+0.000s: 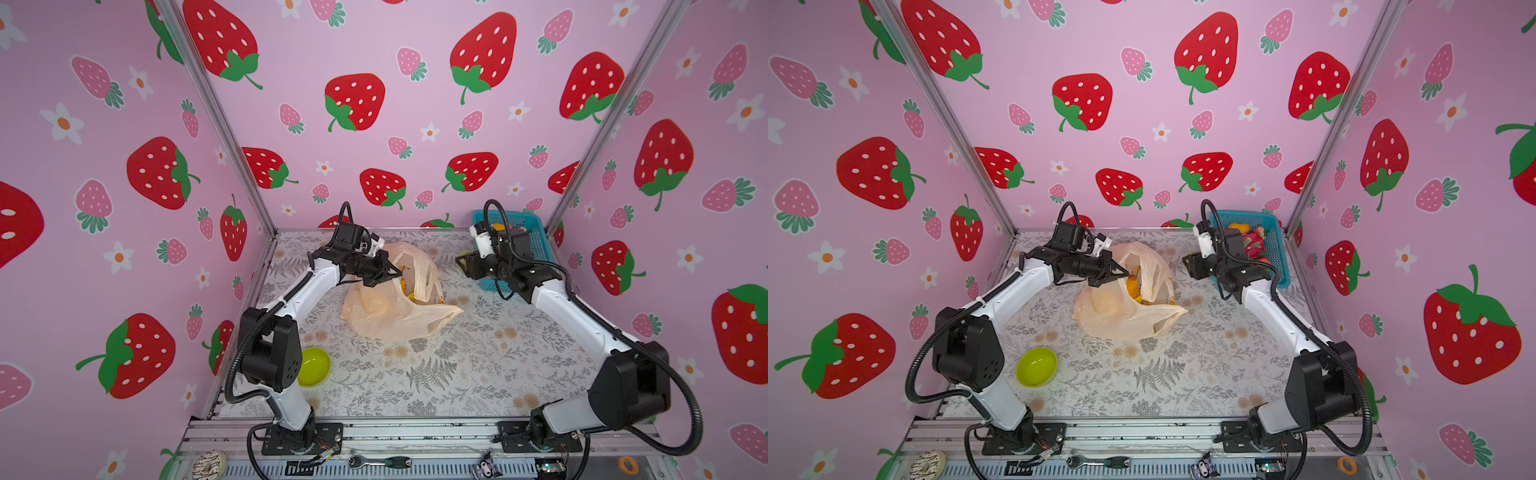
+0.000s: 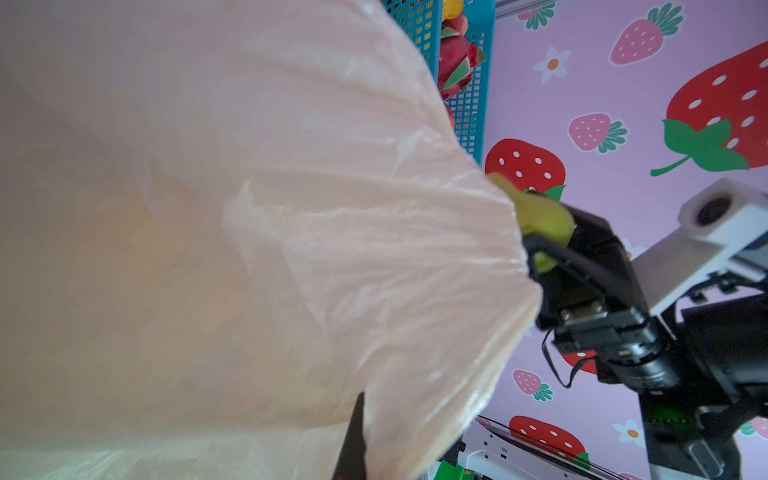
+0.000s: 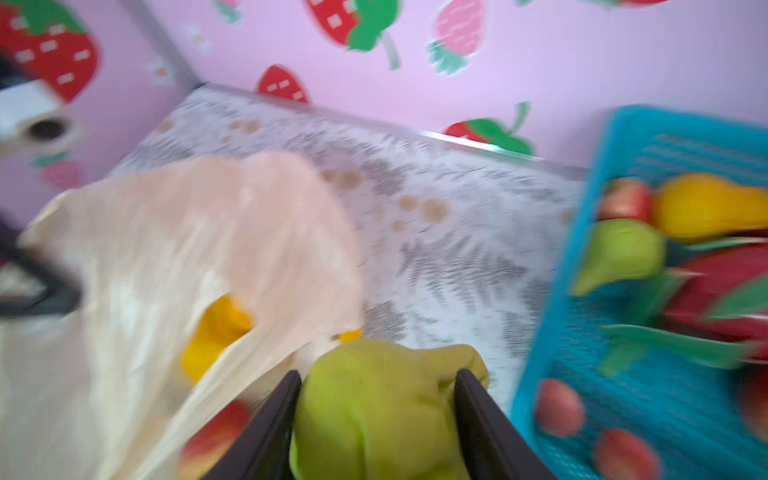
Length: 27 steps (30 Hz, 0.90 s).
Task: Place the fake fruits into the plastic bag and tie a complex knot
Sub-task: 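Carry the green pear with the right gripper to the bag opening, then lower the pear into the bag and open the right gripper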
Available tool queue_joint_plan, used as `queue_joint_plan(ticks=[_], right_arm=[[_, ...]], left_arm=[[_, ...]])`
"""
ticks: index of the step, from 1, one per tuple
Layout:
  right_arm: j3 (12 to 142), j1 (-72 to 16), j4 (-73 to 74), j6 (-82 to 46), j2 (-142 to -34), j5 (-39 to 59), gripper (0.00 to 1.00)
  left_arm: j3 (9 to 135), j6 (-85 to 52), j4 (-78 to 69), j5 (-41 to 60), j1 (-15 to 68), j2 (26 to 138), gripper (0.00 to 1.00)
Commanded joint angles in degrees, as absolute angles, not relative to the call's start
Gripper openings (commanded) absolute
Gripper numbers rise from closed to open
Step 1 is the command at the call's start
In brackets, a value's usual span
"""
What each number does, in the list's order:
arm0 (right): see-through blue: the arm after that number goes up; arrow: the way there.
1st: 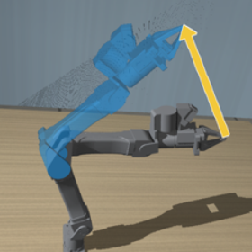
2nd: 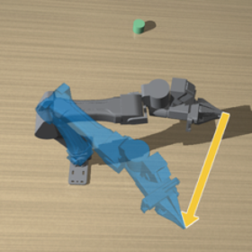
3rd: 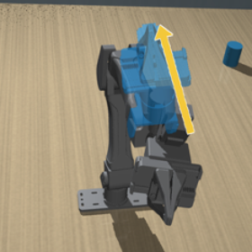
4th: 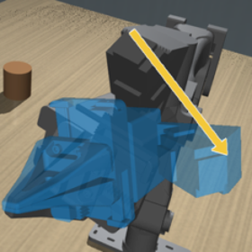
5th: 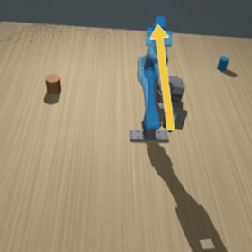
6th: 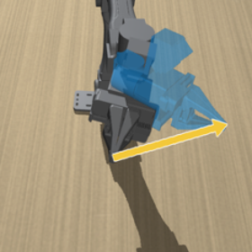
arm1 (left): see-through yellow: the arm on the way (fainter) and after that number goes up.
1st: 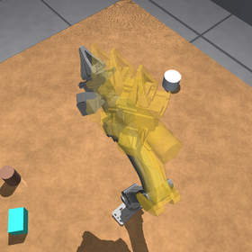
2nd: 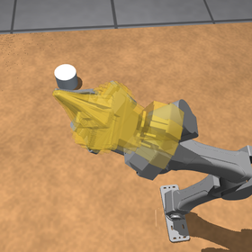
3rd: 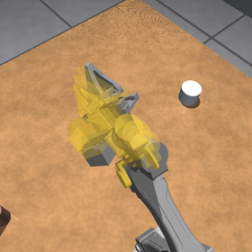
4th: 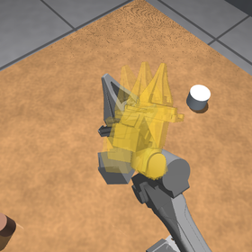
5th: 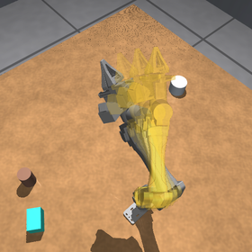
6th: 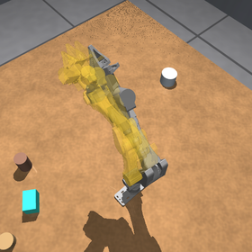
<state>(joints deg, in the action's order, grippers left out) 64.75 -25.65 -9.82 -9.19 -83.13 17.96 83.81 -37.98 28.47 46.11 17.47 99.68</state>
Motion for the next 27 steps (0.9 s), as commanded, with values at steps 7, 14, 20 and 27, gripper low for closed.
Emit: queue_joint_plan(ticks=[7,14,20,27], right_arm=[[54.3,-30.3,0.3,-16.8,-87.0,38.9,0.41],[57.0,-34.0,8.2,-20.9,-95.0,41.9,0.41],[57.9,-35.9,17.5,-26.5,-99.0,40.4,0.41],[57.9,-38.3,34.3,-37.9,-103.1,34.9,0.43]], left_arm=[[83.4,-38.5,28.2,46.9,17.4,97.6,0.0],[83.4,-38.3,28.2,46.9,18.4,97.8,0.0],[83.5,-38.4,28.2,47.0,18.7,97.5,0.0],[83.5,-38.3,28.2,46.8,18.8,96.8,0.0]])
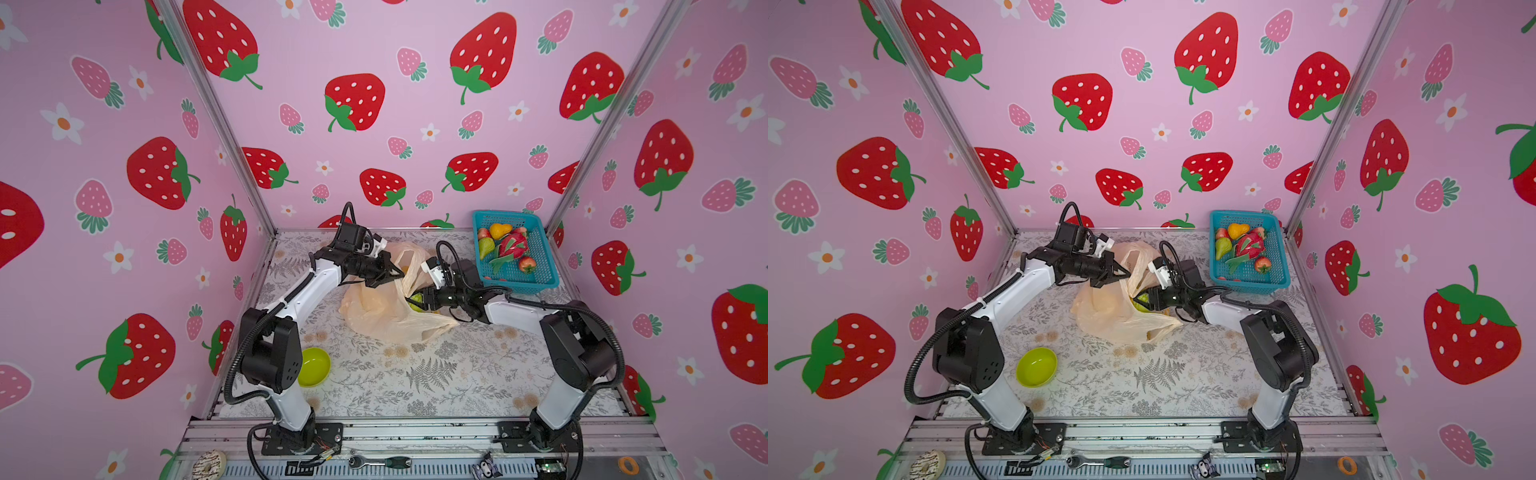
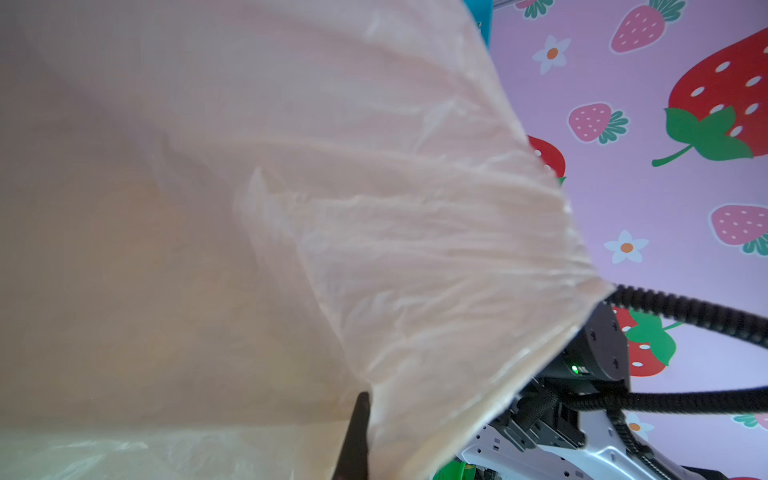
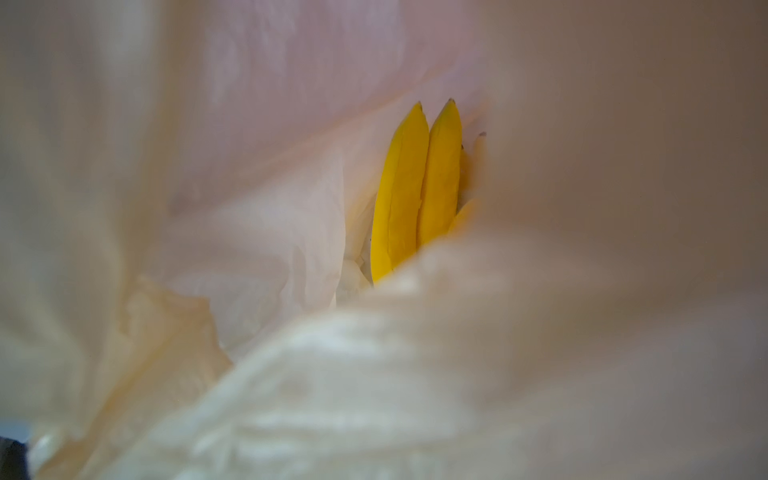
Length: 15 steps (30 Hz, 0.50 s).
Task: Place the fake fruits into the plastic bag and tie a complex knot
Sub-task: 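Lower the pear into the bag and open the right gripper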
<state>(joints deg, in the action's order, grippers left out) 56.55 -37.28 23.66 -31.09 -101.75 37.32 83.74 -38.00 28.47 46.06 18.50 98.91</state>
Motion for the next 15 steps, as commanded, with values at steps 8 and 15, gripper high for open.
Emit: queue_joint_plan(ticks=[8,15], right_arm=[[61.2,-41.9,39.4,-43.0,-108.8,29.9,0.56],[59.0,-41.9,36.2,-39.6,-106.5,28.4,0.75]], left_arm=[[83.5,-38.4,28.2,46.9,18.7,96.9,0.0],[83.6,-38.2,28.2,46.7,18.6,96.7,0.0]])
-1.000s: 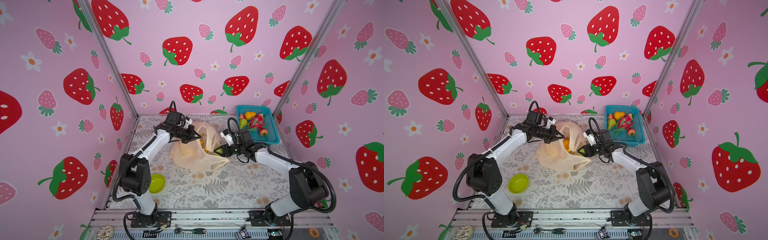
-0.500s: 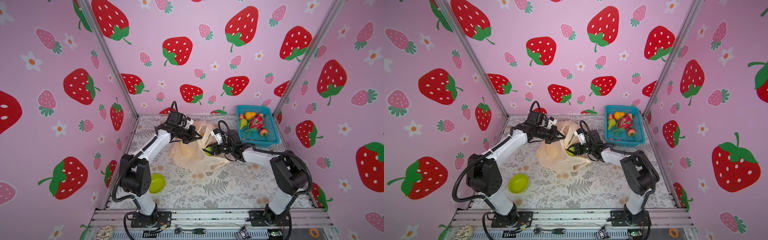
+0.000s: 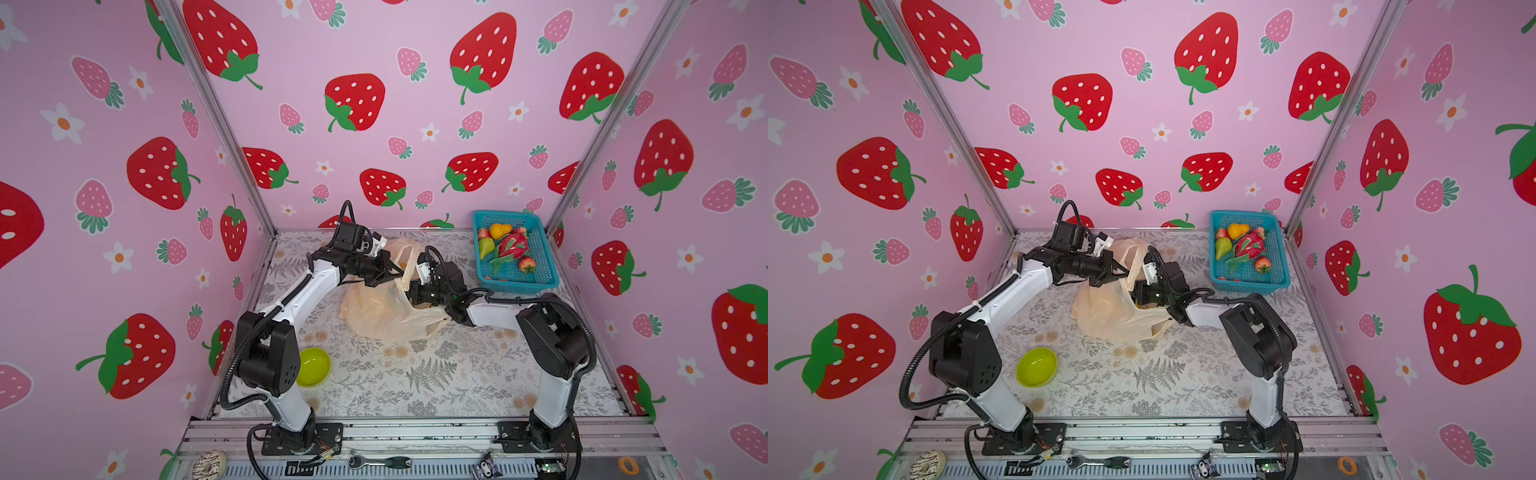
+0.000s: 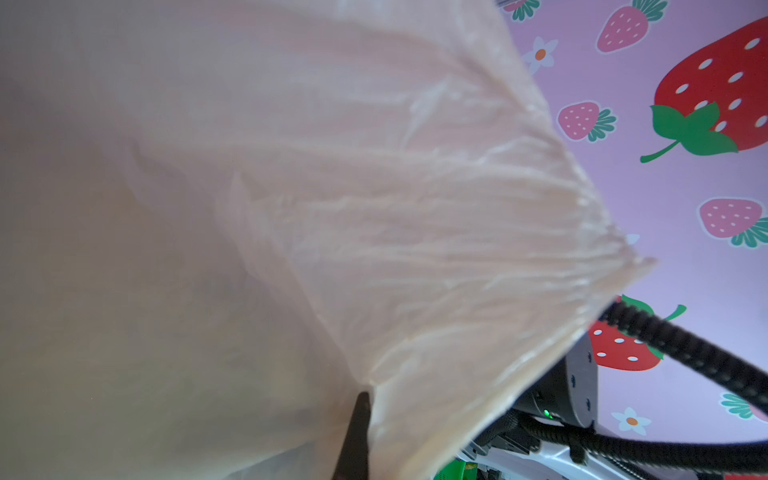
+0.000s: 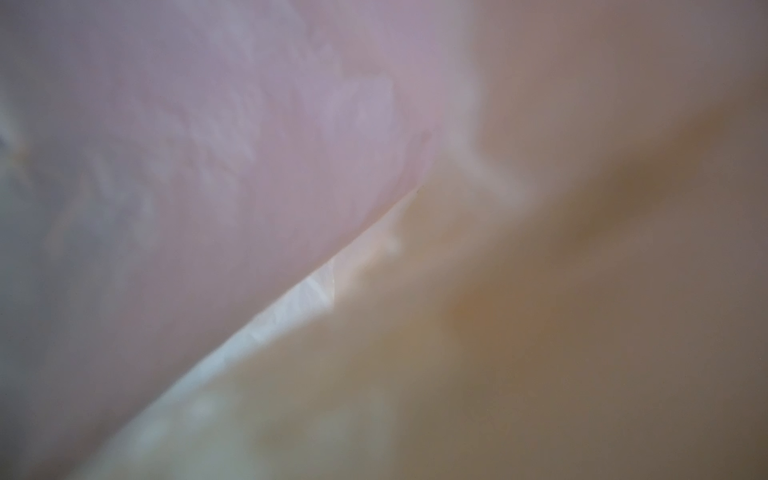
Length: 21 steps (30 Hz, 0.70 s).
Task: Place the fake fruits into the plastic bag and tie a complex knot
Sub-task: 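Lower the pear into the bag and open the right gripper, then move the right gripper back over the basket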
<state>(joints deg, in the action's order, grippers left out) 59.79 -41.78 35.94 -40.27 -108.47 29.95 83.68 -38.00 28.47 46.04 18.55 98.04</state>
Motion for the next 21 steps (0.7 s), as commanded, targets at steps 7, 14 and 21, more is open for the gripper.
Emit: queue_joint_plan(ticks=[7,14,21], right_arm=[[57.9,-41.2,30.3,-34.6,-102.7,28.3,0.83],[54.5,-39.0,25.6,-30.3,-97.1,31.7,0.81],[53.6,-33.5,6.0,-16.9,-86.6,32.2,0.78]], left_arm=[[83.7,-38.0,28.5,46.7,18.3,96.4,0.0],[83.7,-37.9,28.6,46.7,18.0,96.6,0.0],[83.7,-37.7,28.7,46.5,17.1,96.4,0.0]])
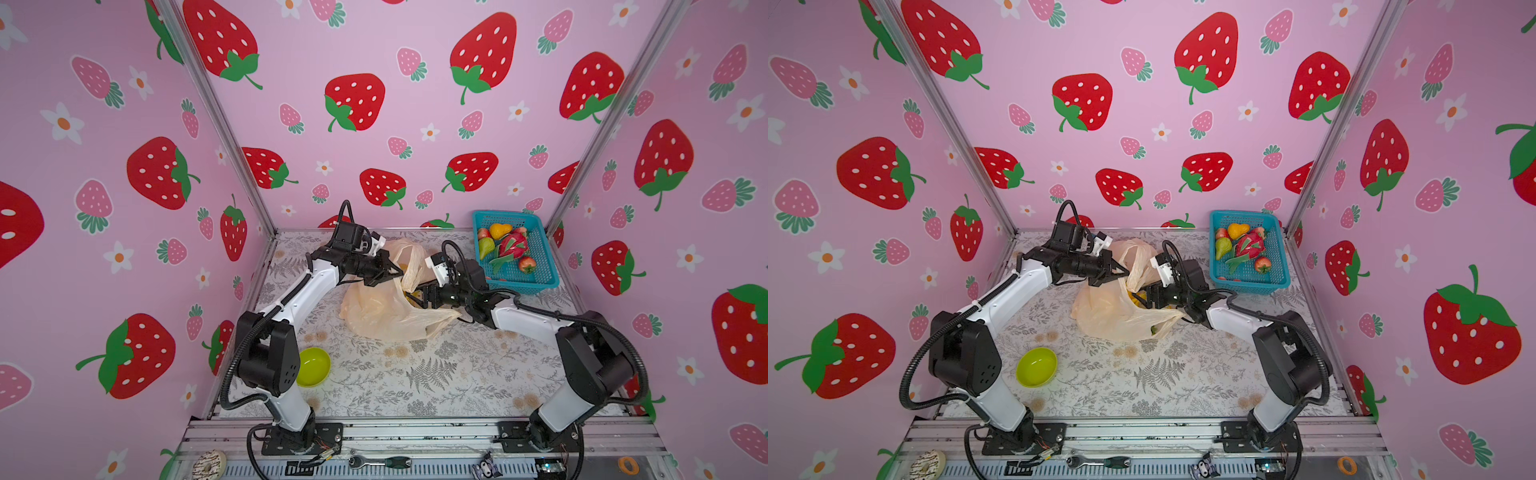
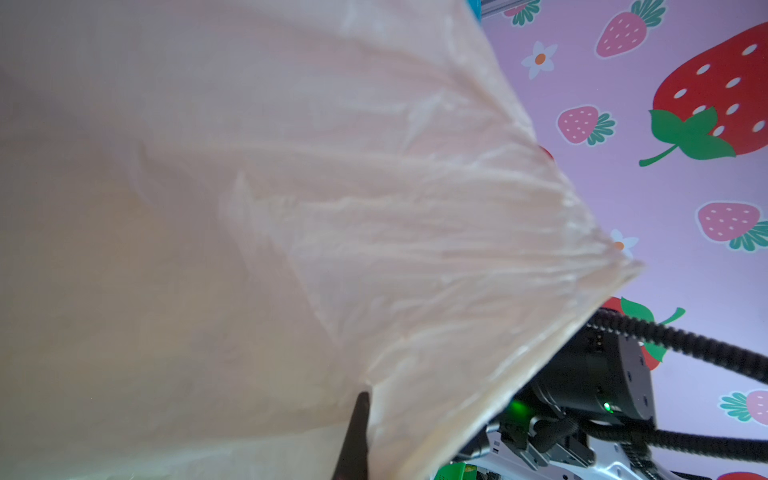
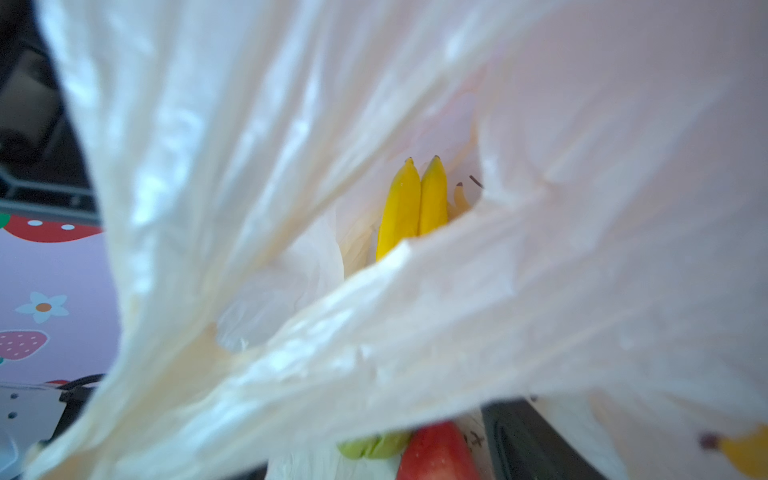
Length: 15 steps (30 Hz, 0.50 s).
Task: Place the fake fruits into the plastic bag and tie a complex knot
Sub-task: 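Move the right gripper back over the basket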
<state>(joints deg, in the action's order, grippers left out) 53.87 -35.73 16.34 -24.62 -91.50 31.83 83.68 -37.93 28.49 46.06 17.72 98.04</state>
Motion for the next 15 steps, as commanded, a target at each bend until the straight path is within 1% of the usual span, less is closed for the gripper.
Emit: queue_joint_plan(ticks=[1,6,8,9,12,15], right_arm=[[53.5,-32.4,3.4,-15.5,-84.6,31.8,0.78],[54.1,-26.4,-5.3,-12.4,-76.3,27.3,0.77],[55.3,-23.2,-8.2,-12.4,-74.7,23.6,0.77],[56.3,-21.1,-10.1,-12.5,-74.4,20.0,0.77],[61.0,-16.1,-15.6,-12.3,-76.3,8.9,0.76],[67.1,-12.7,-20.9,-10.8,-82.5,0.1,0.76]], left_arm=[[83.8,-37.7,28.6,46.4,17.0,96.3,0.0],[83.4,-38.1,28.2,46.2,16.5,96.4,0.0],[83.4,-38.3,28.1,46.2,16.5,96.5,0.0],[83.4,-38.4,28.1,46.3,16.6,96.6,0.0],[83.3,-38.5,27.9,46.6,16.5,96.7,0.0],[83.0,-38.9,27.5,46.7,16.6,96.6,0.0]])
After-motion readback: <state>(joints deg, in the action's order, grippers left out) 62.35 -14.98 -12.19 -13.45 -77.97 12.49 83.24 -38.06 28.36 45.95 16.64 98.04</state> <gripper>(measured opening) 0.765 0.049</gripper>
